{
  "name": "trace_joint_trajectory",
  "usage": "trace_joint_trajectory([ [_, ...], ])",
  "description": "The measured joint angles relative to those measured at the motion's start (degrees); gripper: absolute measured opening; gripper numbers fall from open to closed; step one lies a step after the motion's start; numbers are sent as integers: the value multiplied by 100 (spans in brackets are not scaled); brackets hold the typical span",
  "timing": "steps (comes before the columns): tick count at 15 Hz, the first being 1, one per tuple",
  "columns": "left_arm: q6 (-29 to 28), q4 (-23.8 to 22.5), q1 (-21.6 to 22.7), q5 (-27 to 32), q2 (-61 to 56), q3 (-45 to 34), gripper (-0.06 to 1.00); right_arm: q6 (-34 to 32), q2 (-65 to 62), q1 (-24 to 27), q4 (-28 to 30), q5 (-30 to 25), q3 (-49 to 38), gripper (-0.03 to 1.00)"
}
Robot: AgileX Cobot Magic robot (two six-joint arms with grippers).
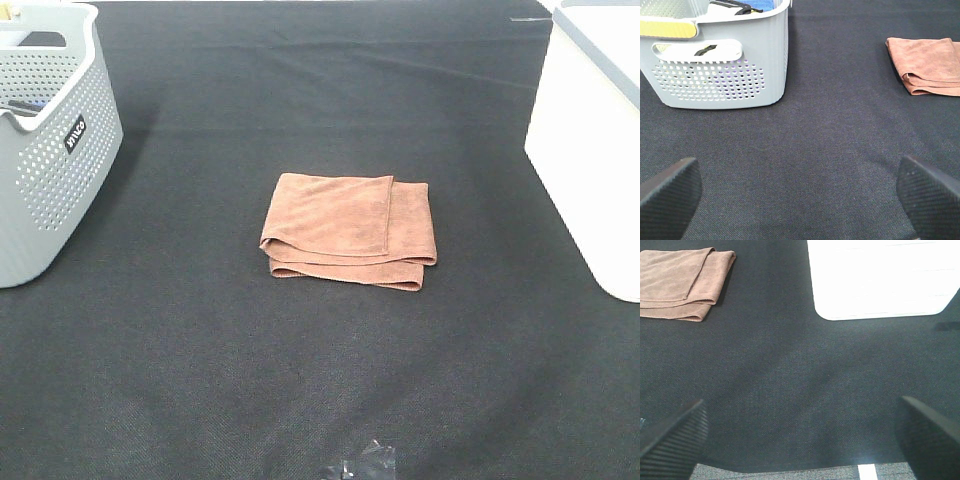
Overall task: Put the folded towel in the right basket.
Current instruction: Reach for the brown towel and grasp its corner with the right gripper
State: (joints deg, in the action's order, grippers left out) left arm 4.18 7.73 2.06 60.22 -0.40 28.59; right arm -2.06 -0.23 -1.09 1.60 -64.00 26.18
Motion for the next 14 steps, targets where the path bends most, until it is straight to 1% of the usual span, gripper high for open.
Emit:
trace_joint_trajectory([
  [7,0,0,0,0,0,0,99,109,17,0,-6,11,0,97],
  [8,0,0,0,0,0,0,99,103,195,0,-115,40,63,97],
  [10,0,0,0,0,0,0,99,57,1266,0,-688,309,476,97],
  [12,0,0,0,0,0,0,99,57,2807,0,-1123,355,1266,97],
  [13,0,0,0,0,0,0,99,57,3879,0,-1352,344,1914,97],
  [14,0,0,0,0,0,0,99,115,4469,0,-1490,332,2280,97],
])
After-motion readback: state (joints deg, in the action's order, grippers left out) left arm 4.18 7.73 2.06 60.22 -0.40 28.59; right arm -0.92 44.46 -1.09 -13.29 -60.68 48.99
